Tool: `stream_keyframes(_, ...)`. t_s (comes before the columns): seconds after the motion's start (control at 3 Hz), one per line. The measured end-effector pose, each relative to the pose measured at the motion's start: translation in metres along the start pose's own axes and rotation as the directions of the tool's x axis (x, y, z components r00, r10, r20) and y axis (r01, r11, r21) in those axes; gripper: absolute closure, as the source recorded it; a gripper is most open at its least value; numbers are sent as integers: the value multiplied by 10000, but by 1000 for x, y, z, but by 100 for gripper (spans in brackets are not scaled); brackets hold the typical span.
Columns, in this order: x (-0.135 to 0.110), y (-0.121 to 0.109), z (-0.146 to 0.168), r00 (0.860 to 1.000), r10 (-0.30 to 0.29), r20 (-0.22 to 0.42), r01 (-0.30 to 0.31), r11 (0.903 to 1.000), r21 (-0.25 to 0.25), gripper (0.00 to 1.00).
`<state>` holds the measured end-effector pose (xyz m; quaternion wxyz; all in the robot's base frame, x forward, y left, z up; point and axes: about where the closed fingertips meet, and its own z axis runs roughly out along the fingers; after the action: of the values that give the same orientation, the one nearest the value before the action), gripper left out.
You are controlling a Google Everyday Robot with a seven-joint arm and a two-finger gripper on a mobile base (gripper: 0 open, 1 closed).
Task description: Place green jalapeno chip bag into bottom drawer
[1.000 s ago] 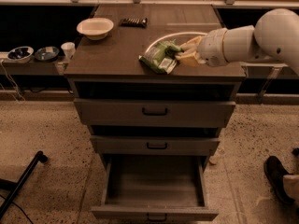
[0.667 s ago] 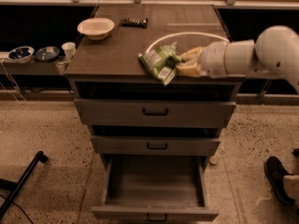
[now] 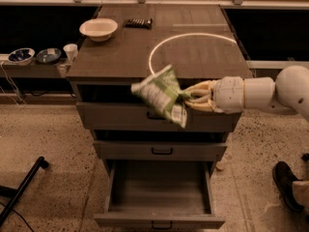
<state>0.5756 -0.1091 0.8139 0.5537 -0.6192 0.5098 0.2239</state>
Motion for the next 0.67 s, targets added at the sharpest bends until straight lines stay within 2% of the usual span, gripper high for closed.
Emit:
stream_keyframes(0.33, 15, 61, 6, 9850, -1595, -663, 1423, 9670, -2114, 100)
stream_keyframes(0.67, 13, 58, 8, 9870, -1495, -592, 1349, 9701, -2018, 100)
